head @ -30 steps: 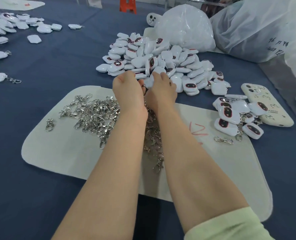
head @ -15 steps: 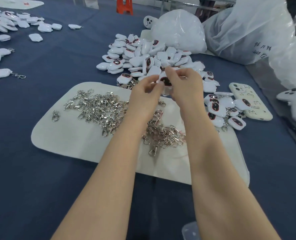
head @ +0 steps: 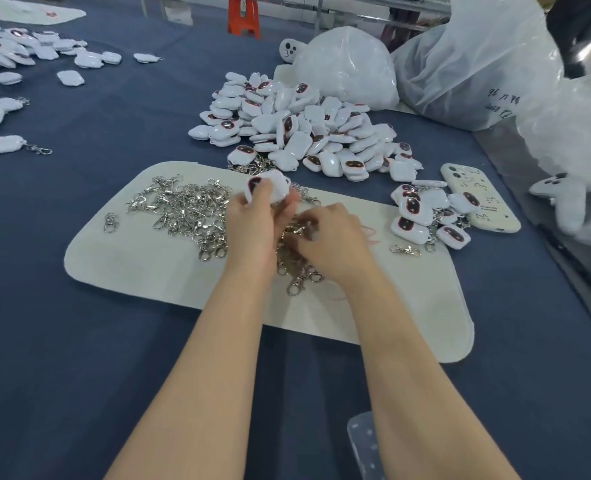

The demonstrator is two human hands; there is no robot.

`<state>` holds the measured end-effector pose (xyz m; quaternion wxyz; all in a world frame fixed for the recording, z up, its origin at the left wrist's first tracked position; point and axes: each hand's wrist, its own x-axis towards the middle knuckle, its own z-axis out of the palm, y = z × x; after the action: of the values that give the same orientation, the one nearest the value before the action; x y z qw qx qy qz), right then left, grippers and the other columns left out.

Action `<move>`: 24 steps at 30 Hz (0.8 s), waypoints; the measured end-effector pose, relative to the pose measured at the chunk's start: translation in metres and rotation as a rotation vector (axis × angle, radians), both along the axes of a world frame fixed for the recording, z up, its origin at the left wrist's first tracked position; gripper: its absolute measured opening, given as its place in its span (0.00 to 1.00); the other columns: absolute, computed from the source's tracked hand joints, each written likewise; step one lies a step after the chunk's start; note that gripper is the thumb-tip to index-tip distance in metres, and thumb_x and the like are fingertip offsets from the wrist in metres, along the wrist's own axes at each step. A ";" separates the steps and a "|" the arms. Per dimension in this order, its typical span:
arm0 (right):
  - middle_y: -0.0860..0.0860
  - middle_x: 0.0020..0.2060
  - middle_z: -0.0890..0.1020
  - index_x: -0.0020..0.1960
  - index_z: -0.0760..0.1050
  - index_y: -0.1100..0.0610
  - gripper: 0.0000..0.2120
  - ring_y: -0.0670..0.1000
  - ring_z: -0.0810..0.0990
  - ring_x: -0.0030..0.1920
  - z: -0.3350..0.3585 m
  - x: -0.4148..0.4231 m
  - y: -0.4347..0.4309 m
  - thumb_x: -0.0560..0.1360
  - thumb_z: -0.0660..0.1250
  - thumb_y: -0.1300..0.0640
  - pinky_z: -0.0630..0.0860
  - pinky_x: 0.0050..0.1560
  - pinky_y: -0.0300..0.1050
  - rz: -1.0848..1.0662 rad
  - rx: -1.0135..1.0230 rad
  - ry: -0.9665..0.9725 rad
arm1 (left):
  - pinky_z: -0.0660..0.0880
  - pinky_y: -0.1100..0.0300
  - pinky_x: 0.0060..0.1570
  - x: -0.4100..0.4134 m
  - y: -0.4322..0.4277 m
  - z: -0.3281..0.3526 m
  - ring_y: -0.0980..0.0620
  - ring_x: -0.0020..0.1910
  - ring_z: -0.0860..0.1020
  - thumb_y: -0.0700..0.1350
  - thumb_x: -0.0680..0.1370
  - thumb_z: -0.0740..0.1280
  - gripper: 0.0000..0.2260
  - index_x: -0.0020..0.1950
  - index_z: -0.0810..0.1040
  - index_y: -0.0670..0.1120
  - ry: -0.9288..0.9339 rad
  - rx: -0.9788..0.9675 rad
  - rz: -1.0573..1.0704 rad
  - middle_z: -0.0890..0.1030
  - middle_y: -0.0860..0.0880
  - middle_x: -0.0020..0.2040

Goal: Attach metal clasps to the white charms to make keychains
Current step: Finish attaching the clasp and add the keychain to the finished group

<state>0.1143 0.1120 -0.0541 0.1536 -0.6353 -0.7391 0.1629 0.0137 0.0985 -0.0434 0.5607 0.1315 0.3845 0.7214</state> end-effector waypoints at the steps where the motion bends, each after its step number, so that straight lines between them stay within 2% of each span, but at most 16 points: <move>1: 0.55 0.55 0.75 0.58 0.76 0.51 0.14 0.59 0.74 0.56 -0.001 -0.002 0.002 0.74 0.67 0.50 0.69 0.55 0.48 0.012 -0.005 -0.004 | 0.77 0.67 0.31 0.000 0.001 0.002 0.53 0.37 0.83 0.38 0.78 0.64 0.07 0.55 0.70 0.39 -0.002 0.020 0.005 0.80 0.43 0.44; 4: 0.55 0.50 0.77 0.52 0.76 0.54 0.08 0.57 0.76 0.51 -0.003 -0.002 0.007 0.75 0.68 0.53 0.67 0.46 0.44 -0.027 0.040 0.129 | 0.76 0.66 0.31 0.004 -0.001 0.003 0.52 0.38 0.84 0.36 0.78 0.64 0.09 0.56 0.71 0.44 0.041 0.049 0.000 0.82 0.45 0.42; 7: 0.45 0.35 0.74 0.47 0.75 0.54 0.02 0.50 0.73 0.42 -0.004 0.006 0.007 0.76 0.67 0.56 0.60 0.38 0.37 -0.139 0.123 0.301 | 0.77 0.66 0.32 0.007 -0.001 0.001 0.51 0.37 0.84 0.35 0.78 0.63 0.09 0.55 0.72 0.47 0.103 0.056 -0.033 0.83 0.45 0.41; 9: 0.44 0.34 0.75 0.45 0.75 0.53 0.01 0.47 0.74 0.39 -0.001 0.007 0.005 0.75 0.67 0.57 0.64 0.36 0.34 -0.205 0.162 0.532 | 0.77 0.65 0.32 0.009 -0.001 0.000 0.50 0.37 0.84 0.38 0.79 0.63 0.05 0.52 0.71 0.47 0.165 0.044 -0.054 0.82 0.42 0.44; 11: 0.47 0.36 0.80 0.43 0.76 0.53 0.03 0.47 0.79 0.40 0.003 0.008 0.004 0.75 0.67 0.55 0.70 0.40 0.34 -0.261 0.190 0.767 | 0.77 0.65 0.32 0.011 -0.002 -0.001 0.49 0.37 0.84 0.41 0.78 0.65 0.05 0.50 0.69 0.46 0.221 0.022 -0.061 0.81 0.40 0.48; 13: 0.48 0.36 0.80 0.42 0.76 0.53 0.05 0.46 0.80 0.39 0.006 0.009 0.004 0.77 0.66 0.53 0.74 0.42 0.37 -0.280 0.171 0.920 | 0.77 0.65 0.31 0.011 -0.002 -0.002 0.49 0.36 0.84 0.42 0.78 0.66 0.08 0.48 0.67 0.45 0.268 -0.001 -0.056 0.80 0.39 0.49; 15: 0.47 0.33 0.79 0.42 0.75 0.54 0.06 0.41 0.77 0.32 0.006 0.010 0.005 0.78 0.65 0.55 0.75 0.38 0.36 -0.270 0.122 1.023 | 0.77 0.65 0.32 0.011 -0.002 -0.002 0.51 0.35 0.84 0.39 0.78 0.65 0.07 0.48 0.66 0.45 0.338 0.008 -0.038 0.79 0.40 0.49; 17: 0.46 0.30 0.77 0.44 0.75 0.57 0.07 0.40 0.74 0.29 0.005 0.010 0.007 0.78 0.64 0.56 0.74 0.36 0.36 -0.258 0.078 1.062 | 0.79 0.63 0.35 0.012 -0.002 -0.001 0.52 0.36 0.84 0.35 0.78 0.61 0.08 0.52 0.67 0.48 0.472 0.046 -0.023 0.78 0.43 0.49; 20: 0.47 0.29 0.75 0.41 0.74 0.58 0.10 0.44 0.72 0.30 0.005 0.009 0.009 0.79 0.62 0.57 0.71 0.37 0.40 -0.203 0.007 1.100 | 0.79 0.56 0.43 0.014 -0.003 -0.003 0.48 0.45 0.81 0.35 0.77 0.58 0.16 0.59 0.73 0.51 0.834 0.092 -0.058 0.78 0.50 0.52; 22: 0.47 0.29 0.73 0.38 0.73 0.56 0.12 0.45 0.70 0.30 0.008 0.008 0.009 0.80 0.61 0.58 0.69 0.35 0.39 -0.150 -0.017 1.168 | 0.75 0.54 0.50 0.016 -0.004 -0.004 0.46 0.52 0.78 0.37 0.77 0.61 0.13 0.57 0.77 0.51 0.992 0.105 -0.066 0.76 0.52 0.56; 24: 0.47 0.28 0.72 0.36 0.72 0.56 0.13 0.45 0.67 0.29 0.010 0.009 0.009 0.80 0.60 0.59 0.66 0.32 0.37 -0.095 -0.035 1.228 | 0.71 0.58 0.54 0.018 -0.004 -0.005 0.52 0.51 0.74 0.42 0.77 0.64 0.07 0.52 0.79 0.51 1.022 0.112 -0.031 0.74 0.56 0.51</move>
<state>0.1232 0.1211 -0.0440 0.5479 -0.4603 -0.4837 0.5040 0.0313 0.0947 -0.0487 0.3038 0.5029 0.5682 0.5762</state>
